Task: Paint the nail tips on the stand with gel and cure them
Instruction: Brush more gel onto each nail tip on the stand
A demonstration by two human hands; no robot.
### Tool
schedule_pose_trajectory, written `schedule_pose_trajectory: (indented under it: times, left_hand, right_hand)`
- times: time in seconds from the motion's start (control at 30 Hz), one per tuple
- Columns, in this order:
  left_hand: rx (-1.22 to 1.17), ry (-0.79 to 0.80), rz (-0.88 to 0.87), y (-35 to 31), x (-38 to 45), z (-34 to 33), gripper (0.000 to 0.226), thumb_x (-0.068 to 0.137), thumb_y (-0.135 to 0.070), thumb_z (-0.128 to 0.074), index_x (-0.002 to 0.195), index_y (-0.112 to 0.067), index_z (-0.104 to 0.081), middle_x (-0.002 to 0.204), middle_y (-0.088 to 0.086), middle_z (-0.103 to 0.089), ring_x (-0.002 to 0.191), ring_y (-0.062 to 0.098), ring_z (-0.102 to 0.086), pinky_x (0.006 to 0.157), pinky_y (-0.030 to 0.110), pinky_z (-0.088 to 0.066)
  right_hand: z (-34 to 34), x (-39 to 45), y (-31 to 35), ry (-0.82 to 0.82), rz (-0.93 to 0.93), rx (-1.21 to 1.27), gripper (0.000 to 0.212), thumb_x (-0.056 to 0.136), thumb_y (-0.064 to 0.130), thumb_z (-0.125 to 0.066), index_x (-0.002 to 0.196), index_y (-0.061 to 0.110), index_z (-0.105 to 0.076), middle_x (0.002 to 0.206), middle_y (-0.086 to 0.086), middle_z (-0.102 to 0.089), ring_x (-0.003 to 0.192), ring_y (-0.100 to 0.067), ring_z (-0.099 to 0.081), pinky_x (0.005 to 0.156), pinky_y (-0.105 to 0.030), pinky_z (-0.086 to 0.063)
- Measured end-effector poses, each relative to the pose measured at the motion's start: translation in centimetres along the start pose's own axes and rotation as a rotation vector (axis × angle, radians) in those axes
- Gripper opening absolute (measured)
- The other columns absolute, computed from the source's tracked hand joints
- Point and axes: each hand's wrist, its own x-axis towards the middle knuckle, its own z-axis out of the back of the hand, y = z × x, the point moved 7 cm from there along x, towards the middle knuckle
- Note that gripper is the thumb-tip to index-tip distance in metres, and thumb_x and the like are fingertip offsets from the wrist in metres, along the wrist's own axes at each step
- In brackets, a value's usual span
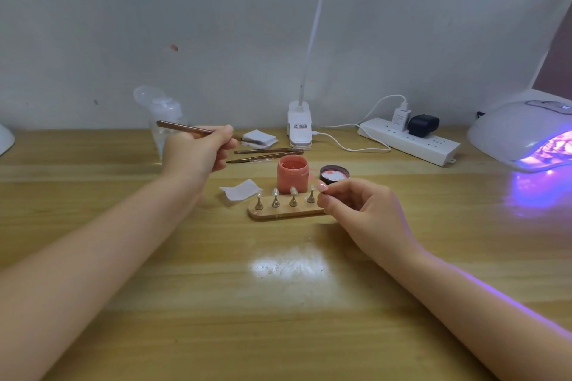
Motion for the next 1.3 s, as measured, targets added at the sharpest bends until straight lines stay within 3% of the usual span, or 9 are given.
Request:
schedule_pose_trajectory:
  times: [0.17, 0.37, 0.5, 0.63, 0.83, 0.93, 1.13, 1.3]
  left_hand:
    - [-0.073, 0.171, -0.213, -2.6, -5.7, -1.7, 0.003, 0.081, -0.017, -0.077, 0.083, -0.019, -0.076, 0.077, 0.003, -0.075, 0.069, 0.016, -0.071, 0.067, 0.026, -0.058]
    - [0.121, 0.357, -0.469, -2.7, -12.6, -3.4, 0.017, 0.083, -0.036, -0.06, 0.089, -0.026, -0.073, 0.079, -0.003, -0.074, 0.07, 0.026, -0.069, 0.066, 0.048, -0.057]
    - [0.248, 0.374, -0.583, -2.3, -13.7, -3.7, 0.013, 0.088, -0.029, -0.061, 0.097, -0.028, -0.069, 0.084, -0.005, -0.073, 0.079, 0.015, -0.07, 0.071, 0.031, -0.056]
    - [0.278, 0.37, -0.594, -2.2, -13.7, -3.8, 0.019, 0.088, -0.019, -0.061, 0.104, -0.027, -0.069, 0.088, -0.009, -0.073, 0.086, 0.01, -0.07, 0.075, 0.022, -0.054]
    - [0.277, 0.403, -0.654, -2.4, -14.0, -4.0, 0.027, 0.088, -0.03, -0.055, 0.103, -0.015, -0.073, 0.084, -0.009, -0.071, 0.081, 0.01, -0.069, 0.071, 0.019, -0.051]
    - [0.193, 0.429, -0.567, -1.9, -13.8, -3.8, 0.025, 0.086, -0.032, -0.055, 0.098, -0.02, -0.073, 0.08, -0.008, -0.072, 0.08, 0.018, -0.07, 0.073, 0.031, -0.055]
    - [-0.013, 0.454, -0.406, -1.2, -13.3, -3.6, 0.022, 0.084, -0.028, -0.058, 0.091, -0.014, -0.072, 0.075, 0.004, -0.071, 0.071, 0.018, -0.068, 0.068, 0.025, -0.053]
    - [0.01, 0.411, -0.361, -0.9, -12.7, -3.4, 0.019, 0.089, -0.016, -0.053, 0.091, -0.013, -0.071, 0.076, 0.007, -0.072, 0.071, 0.017, -0.068, 0.066, 0.025, -0.055]
  right_hand:
    - [0.2, 0.0, -0.1, -0.003, -0.042, 0.066, 0.009, 0.081, 0.011, -0.075, 0.08, 0.021, -0.074, 0.074, 0.004, -0.074, 0.072, -0.006, -0.07, 0.072, -0.019, -0.052]
    - [0.3, 0.0, -0.3, -0.019, -0.063, 0.105, 0.008, 0.081, 0.011, -0.075, 0.082, 0.018, -0.073, 0.074, 0.004, -0.075, 0.07, -0.004, -0.069, 0.066, -0.013, -0.051]
    - [0.4, 0.0, -0.3, -0.023, -0.059, 0.111, 0.008, 0.081, 0.011, -0.076, 0.083, 0.018, -0.074, 0.074, 0.003, -0.075, 0.071, -0.006, -0.07, 0.066, -0.015, -0.051]
    - [0.4, -0.1, -0.2, -0.034, -0.044, 0.103, 0.008, 0.08, 0.012, -0.076, 0.083, 0.019, -0.074, 0.074, 0.003, -0.074, 0.07, -0.007, -0.069, 0.069, -0.019, -0.052]
    - [0.5, -0.2, 0.1, -0.035, -0.03, 0.093, 0.009, 0.08, 0.011, -0.077, 0.083, 0.018, -0.074, 0.074, 0.004, -0.075, 0.072, -0.008, -0.071, 0.074, -0.023, -0.055]
    - [0.4, -0.2, 0.1, -0.027, -0.024, 0.09, 0.01, 0.08, 0.01, -0.076, 0.082, 0.02, -0.074, 0.074, 0.004, -0.075, 0.072, -0.007, -0.07, 0.074, -0.024, -0.055]
    - [0.3, -0.1, 0.1, -0.009, -0.018, 0.115, 0.015, 0.081, 0.008, -0.075, 0.08, 0.023, -0.072, 0.072, 0.007, -0.074, 0.07, -0.002, -0.07, 0.067, -0.013, -0.05]
    - [0.1, -0.2, 0.2, 0.009, -0.028, 0.142, 0.013, 0.082, 0.006, -0.074, 0.083, 0.018, -0.073, 0.076, 0.002, -0.075, 0.072, -0.005, -0.07, 0.069, -0.015, -0.051]
